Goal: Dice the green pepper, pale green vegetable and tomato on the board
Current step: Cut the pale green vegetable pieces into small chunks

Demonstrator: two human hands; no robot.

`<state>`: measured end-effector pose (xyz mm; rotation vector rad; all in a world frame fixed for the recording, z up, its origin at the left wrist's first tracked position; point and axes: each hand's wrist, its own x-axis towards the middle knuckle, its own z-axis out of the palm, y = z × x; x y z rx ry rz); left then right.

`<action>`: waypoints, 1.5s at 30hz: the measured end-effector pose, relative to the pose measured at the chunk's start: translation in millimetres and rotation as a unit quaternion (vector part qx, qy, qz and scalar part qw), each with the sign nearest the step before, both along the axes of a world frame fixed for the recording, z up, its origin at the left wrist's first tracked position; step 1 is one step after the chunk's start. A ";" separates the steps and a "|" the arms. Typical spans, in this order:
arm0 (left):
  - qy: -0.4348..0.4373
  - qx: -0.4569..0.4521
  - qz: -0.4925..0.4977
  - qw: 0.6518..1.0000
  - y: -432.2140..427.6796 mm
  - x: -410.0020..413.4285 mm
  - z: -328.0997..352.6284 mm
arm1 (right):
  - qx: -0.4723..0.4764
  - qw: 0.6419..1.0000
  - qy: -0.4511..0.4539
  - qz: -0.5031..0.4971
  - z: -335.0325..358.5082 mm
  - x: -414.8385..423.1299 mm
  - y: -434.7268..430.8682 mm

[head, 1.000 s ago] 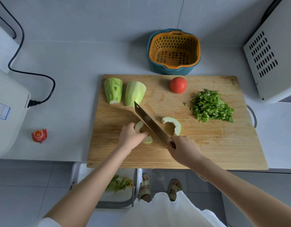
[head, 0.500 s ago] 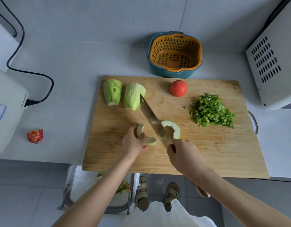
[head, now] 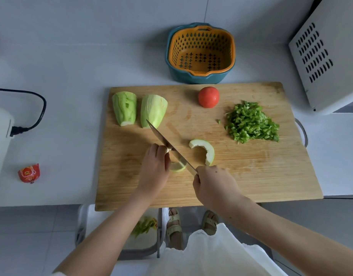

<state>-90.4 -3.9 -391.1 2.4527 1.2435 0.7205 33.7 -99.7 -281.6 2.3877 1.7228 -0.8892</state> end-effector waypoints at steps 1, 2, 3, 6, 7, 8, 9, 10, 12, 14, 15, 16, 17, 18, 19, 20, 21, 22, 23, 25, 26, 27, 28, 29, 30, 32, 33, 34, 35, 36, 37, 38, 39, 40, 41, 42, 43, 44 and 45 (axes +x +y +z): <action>-0.004 -0.001 -0.006 1.000 0.1 -0.9 -1.5 | -0.003 1.000 0.003 -0.002 0.0 -0.6 0.1; -0.006 -0.001 -0.008 1.000 0.0 -1.7 -2.9 | -0.006 1.000 0.005 -0.004 -0.3 -1.0 0.5; -0.007 -0.004 -0.009 1.000 -0.1 -2.2 -4.1 | -0.007 1.000 0.006 -0.004 -0.4 -1.4 0.9; -0.008 -0.021 -0.015 1.000 1.9 -2.7 -7.3 | -0.012 1.000 0.006 -0.008 0.5 -2.0 2.5; -0.008 -0.025 -0.018 0.999 2.9 -2.6 -7.6 | -0.013 1.000 0.006 -0.010 1.0 -2.1 3.2; -0.009 -0.027 -0.023 0.999 3.9 -2.1 -7.6 | -0.014 1.000 0.006 -0.010 1.5 -2.0 3.7; -0.012 -0.027 -0.027 0.999 4.5 -1.8 -7.3 | -0.015 1.000 0.006 -0.012 2.1 -2.1 4.1; -0.014 -0.028 -0.031 0.999 5.1 -1.3 -6.8 | -0.014 1.000 0.006 -0.014 2.3 -1.9 4.3; -0.014 -0.036 -0.031 0.999 5.7 -0.8 -5.5 | -0.012 1.000 0.006 -0.019 3.2 -0.7 4.3; -0.010 -0.043 -0.028 0.999 5.2 -0.1 -4.2 | -0.013 0.999 0.017 -0.026 4.2 2.0 4.7; -0.010 -0.044 -0.028 0.999 4.7 0.2 -3.6 | -0.014 0.999 0.023 -0.029 5.0 3.5 5.2; -0.011 -0.042 -0.027 0.999 4.1 0.2 -3.4 | -0.014 0.999 0.028 -0.029 6.0 4.5 5.8; -0.012 -0.039 -0.026 0.999 3.5 0.1 -3.2 | -0.013 0.999 0.029 -0.027 7.2 5.0 6.2; -0.012 -0.037 -0.025 0.999 3.0 -0.1 -3.4 | -0.012 0.999 0.028 -0.024 8.3 4.7 6.4; -0.012 -0.037 -0.022 0.999 2.7 -0.2 -3.5 | -0.011 0.999 0.026 -0.022 9.2 4.1 6.5; -0.014 -0.039 -0.019 0.999 2.4 -0.2 -3.6 | -0.011 0.999 0.025 -0.021 9.5 3.2 6.6; -0.015 -0.043 -0.016 0.999 1.8 0.1 -3.1 | -0.013 0.999 0.027 -0.020 9.6 2.5 6.5; -0.018 -0.046 -0.014 0.999 1.0 0.3 -2.9 | -0.016 0.999 0.029 -0.020 9.2 1.9 6.7; -0.022 -0.048 -0.014 0.999 0.0 0.8 -2.2 | -0.019 0.999 0.030 -0.020 8.3 1.5 7.0; -0.035 -0.071 0.004 0.997 -1.6 1.6 -1.6 | -0.021 0.999 0.029 -0.018 6.6 1.0 7.0; -0.041 -0.099 0.025 0.994 -1.7 2.0 -1.4 | -0.020 0.999 0.029 -0.018 6.0 1.1 6.9; -0.044 -0.132 0.050 0.989 -1.5 2.5 -1.2 | -0.018 0.999 0.031 -0.020 5.6 1.4 6.7; -0.046 -0.160 0.071 0.983 -1.3 2.8 -1.3 | -0.015 0.999 0.032 -0.024 5.5 1.8 6.7; -0.046 -0.181 0.085 0.979 -1.1 2.8 -1.4 | -0.013 0.999 0.034 -0.027 5.6 2.5 6.8; -0.049 -0.195 0.093 0.975 -1.1 3.0 -1.1 | -0.013 0.999 0.036 -0.029 5.7 3.3 7.3; -0.065 -0.217 0.103 0.968 -1.4 3.6 1.0 | -0.012 0.999 0.040 -0.030 5.5 4.4 8.4; -0.075 -0.225 0.107 0.966 -1.6 3.8 2.2 | -0.012 0.999 0.042 -0.031 5.2 4.4 8.8; -0.082 -0.229 0.108 0.964 -1.8 3.9 2.4 | -0.013 0.999 0.043 -0.030 5.0 4.2 9.1; -0.085 -0.229 0.108 0.963 -2.4 3.5 2.2 | -0.014 0.999 0.044 -0.029 4.8 3.6 9.2; -0.086 -0.228 0.108 0.964 -2.5 3.2 1.4 | -0.015 0.999 0.044 -0.028 4.8 2.8 9.0; -0.086 -0.227 0.107 0.964 -2.8 2.9 0.7 | -0.016 0.999 0.043 -0.027 5.0 2.0 8.7; -0.086 -0.226 0.105 0.964 -2.9 2.5 -0.1 | -0.016 0.999 0.042 -0.027 5.3 1.3 8.3; -0.086 -0.224 0.102 0.965 -3.0 2.1 -0.7 | -0.015 0.999 0.041 -0.026 5.6 0.8 8.1; -0.083 -0.218 0.099 0.967 -3.2 1.8 -1.7 | -0.014 0.999 0.040 -0.025 5.7 0.7 8.0; -0.076 -0.210 0.095 0.970 -3.3 1.3 -2.7 | -0.015 0.999 0.040 -0.024 5.6 0.7 8.1; -0.069 -0.204 0.093 0.972 -3.4 0.9 -4.0 | -0.016 0.999 0.039 -0.023 4.9 0.5 8.4; -0.064 -0.201 0.094 0.973 -3.4 0.7 -4.9 | -0.017 0.999 0.039 -0.024 4.2 0.4 9.1; -0.062 -0.200 0.096 0.973 -3.4 0.9 -5.6 | -0.019 0.999 0.039 -0.025 3.3 0.2 10.2; -0.062 -0.197 0.098 0.974 -3.9 1.2 -5.8 | -0.022 0.999 0.039 -0.028 2.5 -0.1 11.6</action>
